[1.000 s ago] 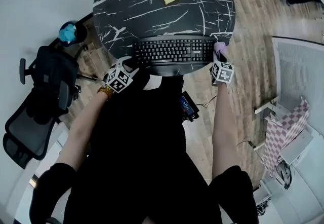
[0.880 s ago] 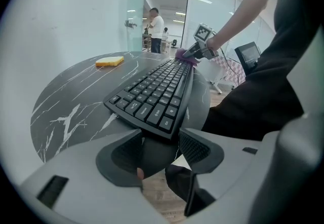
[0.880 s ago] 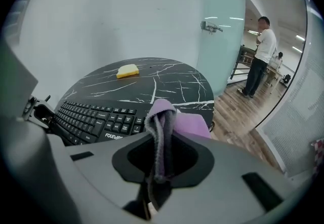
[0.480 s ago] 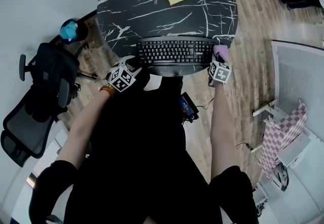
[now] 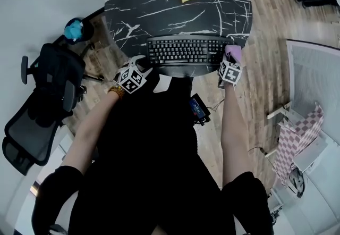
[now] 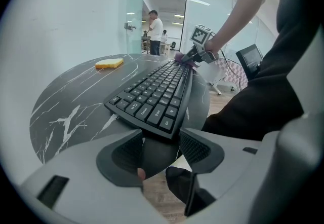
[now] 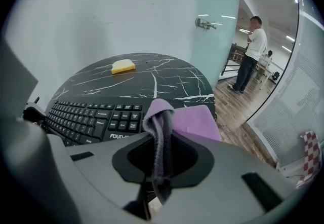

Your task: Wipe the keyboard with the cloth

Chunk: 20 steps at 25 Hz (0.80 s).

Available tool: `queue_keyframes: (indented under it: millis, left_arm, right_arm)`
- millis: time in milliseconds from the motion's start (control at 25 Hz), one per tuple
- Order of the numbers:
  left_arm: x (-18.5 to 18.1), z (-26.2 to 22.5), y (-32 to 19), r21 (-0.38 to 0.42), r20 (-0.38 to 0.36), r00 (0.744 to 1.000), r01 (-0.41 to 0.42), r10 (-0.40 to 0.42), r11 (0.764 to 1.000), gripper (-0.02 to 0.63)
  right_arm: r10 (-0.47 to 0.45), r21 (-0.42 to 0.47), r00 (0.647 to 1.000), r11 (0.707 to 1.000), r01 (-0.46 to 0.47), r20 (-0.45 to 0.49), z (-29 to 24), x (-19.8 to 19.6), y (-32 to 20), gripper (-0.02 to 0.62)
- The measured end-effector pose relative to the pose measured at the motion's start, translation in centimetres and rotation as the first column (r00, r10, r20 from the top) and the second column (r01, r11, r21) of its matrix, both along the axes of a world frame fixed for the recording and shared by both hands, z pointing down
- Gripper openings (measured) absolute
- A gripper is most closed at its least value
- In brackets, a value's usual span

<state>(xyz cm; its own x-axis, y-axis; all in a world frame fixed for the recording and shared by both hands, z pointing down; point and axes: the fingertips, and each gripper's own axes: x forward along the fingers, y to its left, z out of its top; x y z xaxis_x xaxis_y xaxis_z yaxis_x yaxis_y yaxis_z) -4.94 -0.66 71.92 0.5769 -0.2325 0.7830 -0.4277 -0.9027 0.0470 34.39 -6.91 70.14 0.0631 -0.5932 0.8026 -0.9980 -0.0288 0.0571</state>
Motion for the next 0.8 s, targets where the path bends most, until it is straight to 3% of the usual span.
queue_keyframes:
  millis: [240, 440, 600, 800]
  left_arm:
    - [0.0, 0.0, -0.1, 0.001, -0.010, 1.000, -0.007, 0.007, 1.000, 0.233]
    - [0.0, -0.1, -0.1, -0.001, -0.015, 1.000, -0.007, 0.007, 1.000, 0.233]
    - [0.1, 0.0, -0.1, 0.002, -0.019, 1.000, -0.010, 0.010, 1.000, 0.232]
    - [0.0, 0.0, -0.1, -0.001, -0.024, 1.000, -0.011, 0.011, 1.000, 0.232]
  right_arm:
    - [-0.026, 0.010, 0.999, 1.000, 0.026, 0.037, 0.2, -2.2, 0.6, 0.071]
    - [0.017, 0.014, 0.998, 1.000, -0.018, 0.060, 0.1, -2.9, 0.6, 0.071]
    - [-0.054, 0.004, 0.998, 0.999, 0.054, 0.033, 0.0, -4.5, 0.6, 0.071]
    - [-0.050, 0.014, 0.998, 0.999, 0.049, 0.042, -0.2, -6.3, 0.6, 0.071]
